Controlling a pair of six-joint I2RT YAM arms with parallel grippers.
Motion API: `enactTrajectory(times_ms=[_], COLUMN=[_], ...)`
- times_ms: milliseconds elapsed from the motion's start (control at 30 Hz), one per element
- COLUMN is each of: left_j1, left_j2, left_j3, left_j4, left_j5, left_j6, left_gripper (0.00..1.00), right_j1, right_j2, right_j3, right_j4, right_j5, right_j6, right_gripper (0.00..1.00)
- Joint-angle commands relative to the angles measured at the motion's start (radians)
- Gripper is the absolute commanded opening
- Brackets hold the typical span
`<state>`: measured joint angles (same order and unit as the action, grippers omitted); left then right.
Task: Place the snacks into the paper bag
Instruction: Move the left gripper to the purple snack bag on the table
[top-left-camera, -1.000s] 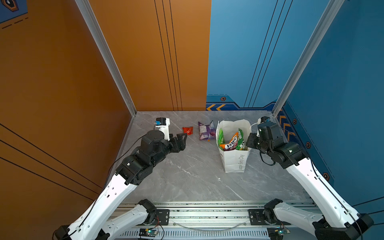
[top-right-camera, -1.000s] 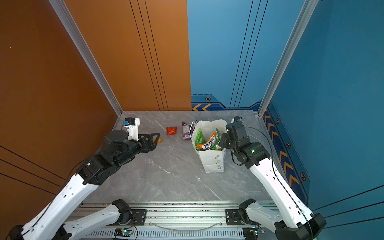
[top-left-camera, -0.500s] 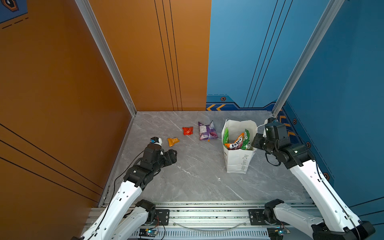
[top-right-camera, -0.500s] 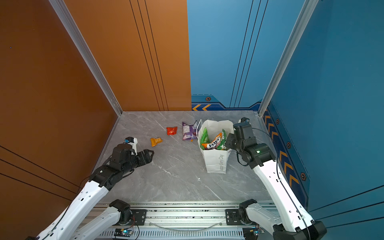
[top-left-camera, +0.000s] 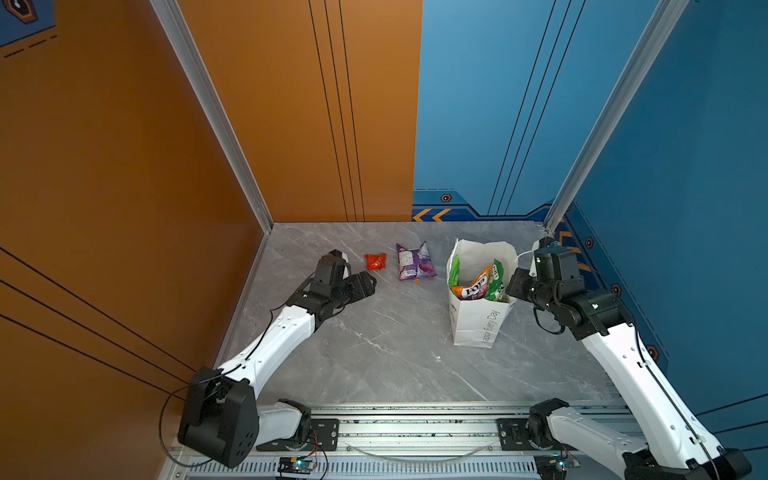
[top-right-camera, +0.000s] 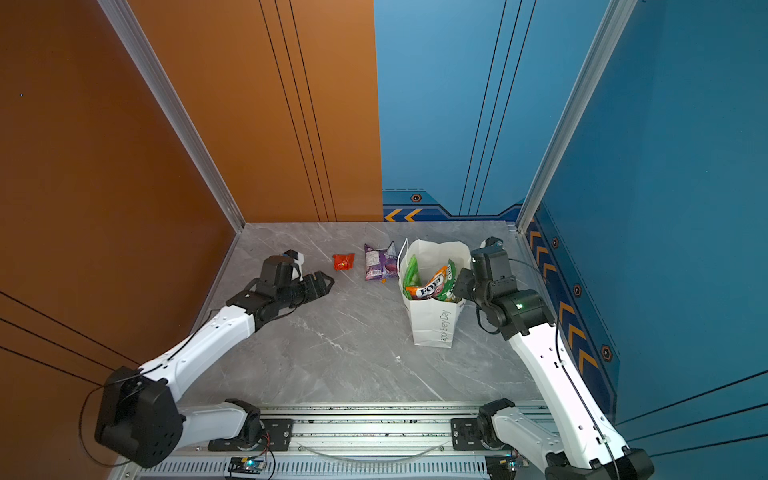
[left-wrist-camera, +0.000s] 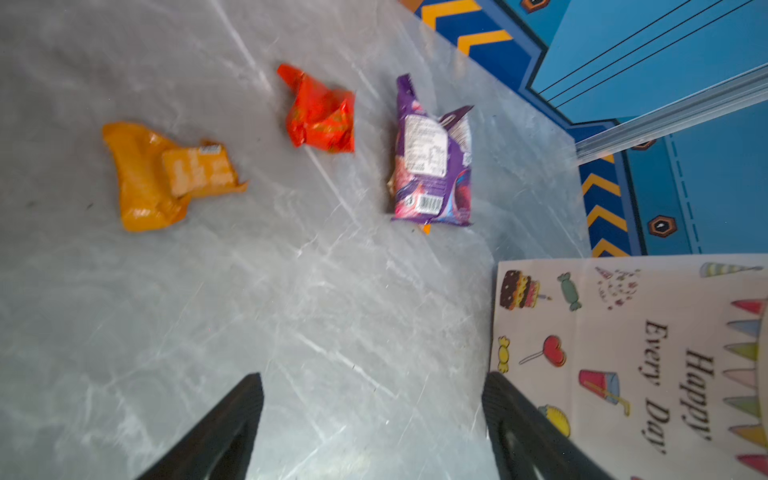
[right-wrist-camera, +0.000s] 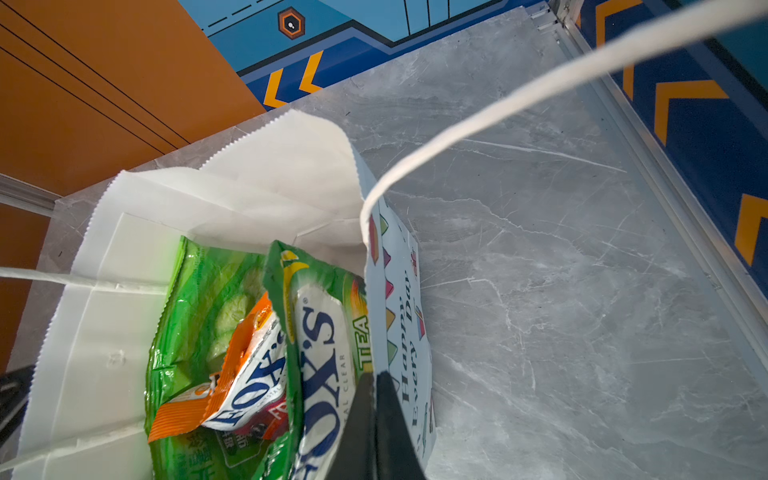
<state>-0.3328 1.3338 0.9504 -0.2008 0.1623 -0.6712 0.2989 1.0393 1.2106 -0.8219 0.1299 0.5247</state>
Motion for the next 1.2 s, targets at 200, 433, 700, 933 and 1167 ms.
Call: enactTrajectory(times_ms=[200, 433, 700, 933, 1167], left_j1=[-0.002, -0.020, -0.040, -0.053, -0.055], left_j2=[0.262, 0.455, 0.658, 0.832, 1.015], left_j3=[0.242, 0.417, 0.645, 0.857, 1.092], left_j4=[0.069, 0.027, -0.092, -0.194, -0.302], left_j5=[0.062, 0.082, 0.110, 0.105, 0.088], left_j6=[0.046, 0.082, 0.157, 0.181, 0.203], left_gripper=[0.85, 0.85, 0.85, 0.85, 0.85], right_j1=[-0.007, -0.006, -0.005, -0.004, -0.001], right_j2=[-0.013, -0.010, -0.018, -0.023, -0.037], right_j3=[0.020, 0.019, 0.002, -0.016, -0.027], right_j4=[0.004, 0.000, 0.008, 0.011, 0.004], right_j5=[-0.011, -0.015, -0.020, -0.033, -0.033], right_j6=[-0.009, -0.011, -0.005, -0.002, 0.003], right_gripper=[0.00, 0.00, 0.00, 0.00, 0.00])
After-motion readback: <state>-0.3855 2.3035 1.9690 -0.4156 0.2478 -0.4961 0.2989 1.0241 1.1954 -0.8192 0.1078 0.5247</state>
